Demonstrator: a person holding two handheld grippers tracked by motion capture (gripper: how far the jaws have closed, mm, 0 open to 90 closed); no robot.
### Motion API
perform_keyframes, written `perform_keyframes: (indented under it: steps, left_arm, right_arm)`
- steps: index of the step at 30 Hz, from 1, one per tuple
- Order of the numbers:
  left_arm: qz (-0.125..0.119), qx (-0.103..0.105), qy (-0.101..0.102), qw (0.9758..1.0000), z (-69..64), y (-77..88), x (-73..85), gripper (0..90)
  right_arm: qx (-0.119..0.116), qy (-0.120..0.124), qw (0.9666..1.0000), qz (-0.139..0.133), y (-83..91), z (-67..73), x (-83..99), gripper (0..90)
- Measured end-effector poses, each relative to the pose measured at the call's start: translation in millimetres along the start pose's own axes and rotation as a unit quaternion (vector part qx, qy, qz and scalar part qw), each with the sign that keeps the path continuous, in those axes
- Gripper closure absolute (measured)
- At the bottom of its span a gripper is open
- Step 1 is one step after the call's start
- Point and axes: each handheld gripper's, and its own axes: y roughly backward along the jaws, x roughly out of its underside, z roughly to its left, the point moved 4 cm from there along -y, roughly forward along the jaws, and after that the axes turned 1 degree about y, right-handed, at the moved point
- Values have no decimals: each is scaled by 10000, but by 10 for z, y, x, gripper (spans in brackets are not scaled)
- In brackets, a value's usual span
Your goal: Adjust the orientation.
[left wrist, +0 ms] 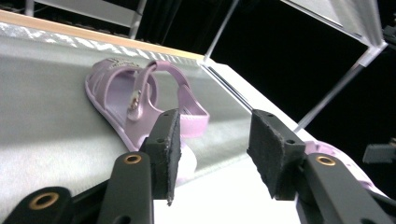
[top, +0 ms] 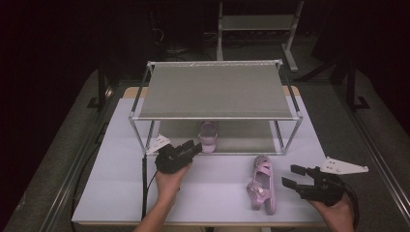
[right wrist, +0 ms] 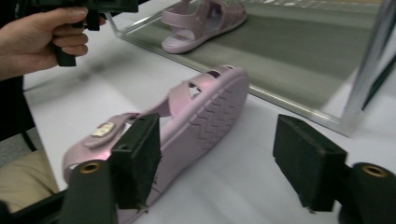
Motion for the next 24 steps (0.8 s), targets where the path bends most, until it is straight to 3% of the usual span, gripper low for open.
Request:
perform_keyframes:
  steps: [2, 4, 6, 11, 17, 20, 24]
  left_arm:
    - [71, 144, 71, 9998, -20, 49, 20, 503]
    - [128, 146, -97, 9998, -48, 112, 33, 497]
    - [170, 234, -78, 9996, -56, 173, 53, 491]
    - [270, 317, -144, 9990, -60, 320, 86, 472]
    - [358, 373, -348, 9981, -44, 527, 69, 457]
    - [378, 229, -625, 9971, -34, 644, 67, 458]
    - [243, 289, -578, 9976, -3, 774, 72, 449]
  right_arm:
    - [-128, 21, 9999, -1, 2, 22, -21, 430]
    - [-278, 127, 9995, -13, 13, 76, -67, 496]
    - [-298, 123, 9995, 35, 31, 114, -99, 551]
    - [87, 151, 9998, 71, 63, 166, -117, 679]
    - [93, 9, 9991, 405, -45, 236, -56, 796]
    - [109, -34, 9986, 524, -118, 283, -47, 854]
    - [57, -5, 9977, 672, -217, 351, -52, 867]
